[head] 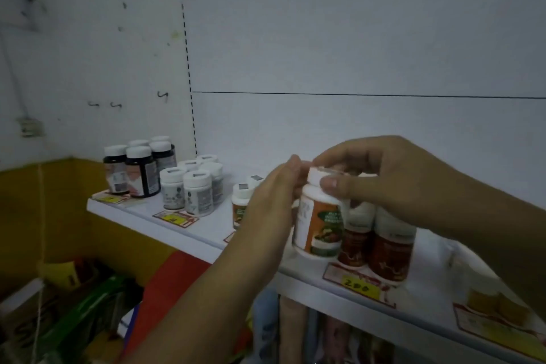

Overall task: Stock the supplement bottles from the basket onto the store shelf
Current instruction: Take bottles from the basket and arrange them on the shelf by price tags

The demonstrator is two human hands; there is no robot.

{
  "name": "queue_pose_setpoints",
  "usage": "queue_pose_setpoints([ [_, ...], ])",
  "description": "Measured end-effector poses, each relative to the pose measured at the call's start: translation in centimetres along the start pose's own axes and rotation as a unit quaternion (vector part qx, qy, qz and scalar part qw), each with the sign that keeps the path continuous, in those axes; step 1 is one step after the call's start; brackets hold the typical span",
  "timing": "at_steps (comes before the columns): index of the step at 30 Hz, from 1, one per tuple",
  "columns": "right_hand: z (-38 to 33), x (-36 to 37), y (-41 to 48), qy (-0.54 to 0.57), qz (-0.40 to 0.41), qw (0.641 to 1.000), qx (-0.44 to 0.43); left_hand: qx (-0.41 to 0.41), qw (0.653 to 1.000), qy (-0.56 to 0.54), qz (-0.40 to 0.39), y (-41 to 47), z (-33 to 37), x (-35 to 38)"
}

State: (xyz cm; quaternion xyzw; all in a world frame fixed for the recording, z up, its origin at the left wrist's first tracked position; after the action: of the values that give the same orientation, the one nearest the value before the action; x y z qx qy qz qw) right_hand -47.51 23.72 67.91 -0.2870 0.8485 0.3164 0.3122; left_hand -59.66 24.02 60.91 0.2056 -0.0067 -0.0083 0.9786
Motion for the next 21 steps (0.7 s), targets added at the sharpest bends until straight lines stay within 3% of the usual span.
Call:
queue_pose_setpoints([
  [4,0.2,-2.6,6.1,0.015,0.12,0.992,0.022,0.05,0.995,0.008,0.085,2.8,1.1,-8.0],
  [8,3.7,-1.8,14.1,-0.034,0.146,0.983,0.11,0.035,0.995,0.043,0.077,5.2,-2.0,-12.8],
  [13,8.6,1.4,21.1,-0.126,0.078,0.965,0.214,0.014,0.997,0.075,0.022,8.3,-4.6,-15.0],
  [21,14.0,6.5,22.3,-0.087,-0.087,0.936,0.329,0.01,0.998,0.058,-0.026,11.3,-4.2,-15.2],
])
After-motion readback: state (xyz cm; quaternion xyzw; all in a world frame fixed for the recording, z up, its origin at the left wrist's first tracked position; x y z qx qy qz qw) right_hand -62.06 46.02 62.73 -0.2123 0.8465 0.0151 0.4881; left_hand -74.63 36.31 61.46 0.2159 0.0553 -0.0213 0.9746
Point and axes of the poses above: each hand's wrist, its own y-axis towards the middle knuckle, its own x-axis out of the palm, z = x × y, the point moved 8 cm from there along y, towards the middle knuckle, and after that the axes turned 8 degrees about -z, right-handed, at the moved point
